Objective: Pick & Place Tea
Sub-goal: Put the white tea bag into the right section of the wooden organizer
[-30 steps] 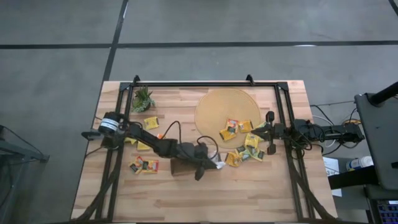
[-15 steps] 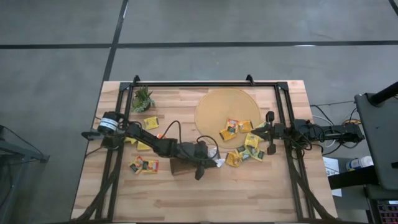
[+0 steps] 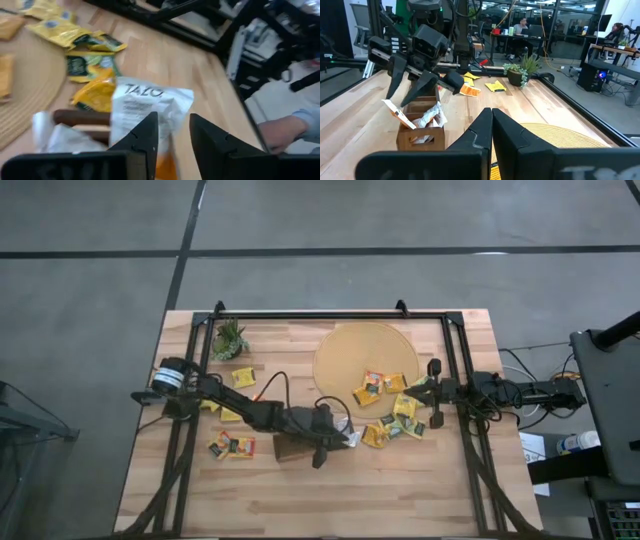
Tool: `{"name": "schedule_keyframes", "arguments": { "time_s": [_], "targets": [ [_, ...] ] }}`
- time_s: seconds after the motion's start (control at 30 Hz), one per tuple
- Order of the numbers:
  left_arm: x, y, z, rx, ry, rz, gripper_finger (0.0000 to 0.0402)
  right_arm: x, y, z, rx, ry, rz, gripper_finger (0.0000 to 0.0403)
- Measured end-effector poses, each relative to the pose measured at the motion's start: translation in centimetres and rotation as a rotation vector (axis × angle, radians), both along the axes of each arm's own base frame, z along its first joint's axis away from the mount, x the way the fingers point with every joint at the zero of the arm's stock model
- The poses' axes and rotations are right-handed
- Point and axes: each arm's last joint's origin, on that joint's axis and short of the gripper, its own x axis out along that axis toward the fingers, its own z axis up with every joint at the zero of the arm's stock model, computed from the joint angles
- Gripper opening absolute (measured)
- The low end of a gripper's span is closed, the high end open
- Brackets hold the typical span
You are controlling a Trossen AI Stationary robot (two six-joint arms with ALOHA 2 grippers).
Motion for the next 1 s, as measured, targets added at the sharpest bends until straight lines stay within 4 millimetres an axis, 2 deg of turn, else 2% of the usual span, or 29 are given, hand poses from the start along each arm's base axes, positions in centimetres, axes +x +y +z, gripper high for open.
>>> {"name": "schedule_keyframes", "arguments": {
  "time_s": [0.13,0.23,0.4,0.57,0.77,1.0],
  "targets": [
    [-1.1,0.3,1.2,0.052,0.086,0.082,0.0110,0.0,0.0,0.0,0.000,0.000,0.000,0.0009],
    [-2.2,-0.3,2.7,0.118,0.098,0.121,0.0110,0.0,0.0,0.0,0.000,0.000,0.000,0.0009],
    [-4.2,-3.4,5.7,0.271,-0.014,0.092,0.0110,0.0,0.0,0.0,0.000,0.000,0.000,0.0009],
    [-5.5,-6.4,7.9,0.333,-0.101,0.069,0.0107,0.0,0.0,0.0,0.000,0.000,0.000,0.0009],
    [-4.1,-8.2,7.9,0.409,-0.119,0.023,0.0072,0.0,0.0,0.0,0.000,0.000,0.000,0.0009],
    [0.0,-9.1,6.8,0.497,-0.041,0.008,0.0023,0.0,0.0,0.0,0.000,0.000,0.000,0.0009]
  ]
}}
